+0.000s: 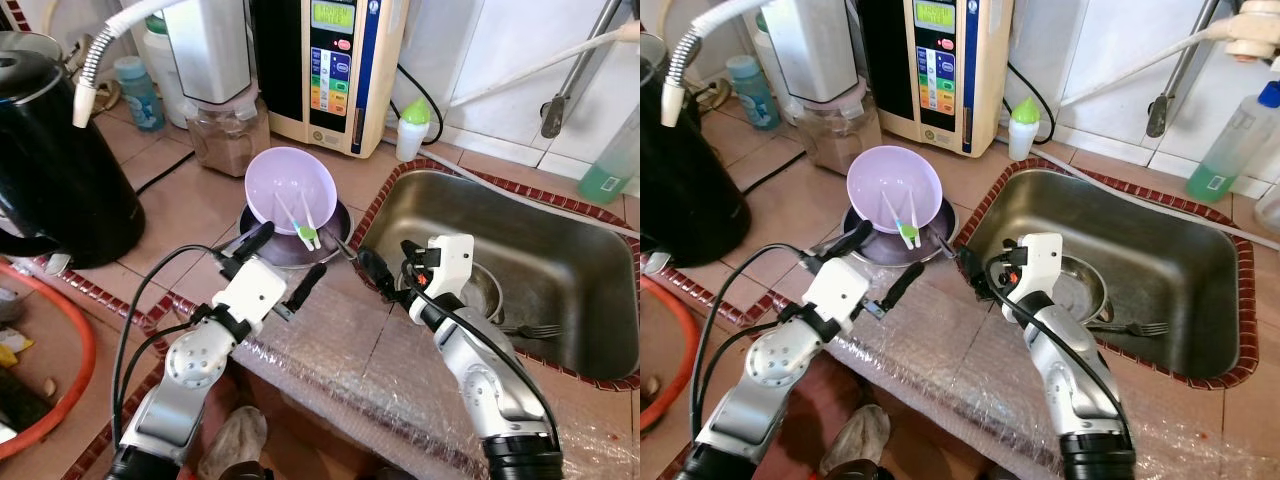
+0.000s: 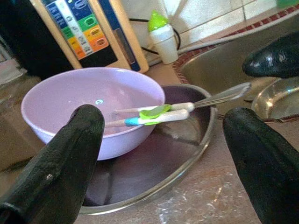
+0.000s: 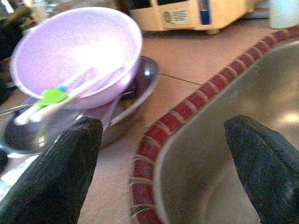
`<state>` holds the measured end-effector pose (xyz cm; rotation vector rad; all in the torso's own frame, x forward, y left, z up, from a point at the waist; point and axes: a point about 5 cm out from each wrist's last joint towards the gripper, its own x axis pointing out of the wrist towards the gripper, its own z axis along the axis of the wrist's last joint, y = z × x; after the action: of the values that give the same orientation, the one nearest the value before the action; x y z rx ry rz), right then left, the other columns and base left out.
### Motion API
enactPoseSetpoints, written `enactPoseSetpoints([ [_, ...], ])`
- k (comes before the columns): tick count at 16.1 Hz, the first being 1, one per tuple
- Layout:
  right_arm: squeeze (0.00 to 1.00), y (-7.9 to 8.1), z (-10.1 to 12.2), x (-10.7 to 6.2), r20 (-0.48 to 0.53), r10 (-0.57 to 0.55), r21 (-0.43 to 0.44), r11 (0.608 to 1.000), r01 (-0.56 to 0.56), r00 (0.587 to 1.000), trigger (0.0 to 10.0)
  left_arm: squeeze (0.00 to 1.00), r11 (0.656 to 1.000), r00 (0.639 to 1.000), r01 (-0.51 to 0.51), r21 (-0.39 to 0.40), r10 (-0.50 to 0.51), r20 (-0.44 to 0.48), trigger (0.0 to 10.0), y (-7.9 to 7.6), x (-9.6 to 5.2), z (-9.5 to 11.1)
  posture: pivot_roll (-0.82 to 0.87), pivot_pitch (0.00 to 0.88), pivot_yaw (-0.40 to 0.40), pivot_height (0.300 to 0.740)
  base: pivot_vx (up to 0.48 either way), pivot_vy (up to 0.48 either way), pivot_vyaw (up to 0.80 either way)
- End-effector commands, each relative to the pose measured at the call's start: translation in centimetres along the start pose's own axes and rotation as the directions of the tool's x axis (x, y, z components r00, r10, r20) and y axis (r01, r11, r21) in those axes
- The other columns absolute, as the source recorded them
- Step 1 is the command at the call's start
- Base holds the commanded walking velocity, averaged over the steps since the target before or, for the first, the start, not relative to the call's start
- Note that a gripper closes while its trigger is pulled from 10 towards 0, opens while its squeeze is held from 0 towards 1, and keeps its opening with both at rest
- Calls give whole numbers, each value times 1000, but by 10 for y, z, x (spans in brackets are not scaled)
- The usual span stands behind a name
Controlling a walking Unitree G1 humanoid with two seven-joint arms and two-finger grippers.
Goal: Kitchen organization
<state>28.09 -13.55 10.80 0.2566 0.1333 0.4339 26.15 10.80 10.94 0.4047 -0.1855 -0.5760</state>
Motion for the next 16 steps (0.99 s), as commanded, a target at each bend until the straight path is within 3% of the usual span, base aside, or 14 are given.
enactPoseSetpoints([
  [1, 0, 1, 5, -2, 5, 31, -5, 1000, -31, 1000, 10000, 0, 999, 1000, 30, 33, -30, 8, 10000, -3, 6, 0, -69, 12, 10, 740, 0, 0, 0],
  [4, 0, 7, 11, -5, 1, 105, -4, 994, -105, 994, 10000, 0, 997, 999, 35, 73, -36, 3, 10000, 0, 15, -8, -78, 14, 13, 740, 0, 0, 0],
  [5, 0, 11, 12, -6, -6, 146, -14, 989, -146, 989, 10000, 0, 994, 999, 45, 95, -45, 2, 8078, 1, 16, -10, -82, 14, 16, 740, 0, 0, 0],
  [6, 0, 13, 13, -6, -12, 168, -18, 986, -168, 986, 10000, 0, 993, 999, 48, 104, -49, 4, 3451, 2, 17, -10, -82, 14, 16, 740, 0, 0, 0],
  [7, 0, 16, 15, -9, -25, 220, -20, 975, -221, 975, 10000, 0, 991, 999, 51, 120, -53, 11, 157, 4, 19, -10, -82, 14, 16, 740, 0, 0, 0],
  [11, 0, 19, 19, -21, -108, 364, -35, 929, -369, 925, 10000, 0, 982, 997, 65, 179, -69, 20, 0, 13, 26, -14, -93, 11, 21, 740, 0, 0, 0],
  [16, 0, 20, 13, -25, -169, 379, -65, 917, -394, 910, 10000, 0, 979, 998, 50, 196, -56, 29, 0, 18, 30, -17, -97, 9, 25, 740, 0, 0, 0],
])
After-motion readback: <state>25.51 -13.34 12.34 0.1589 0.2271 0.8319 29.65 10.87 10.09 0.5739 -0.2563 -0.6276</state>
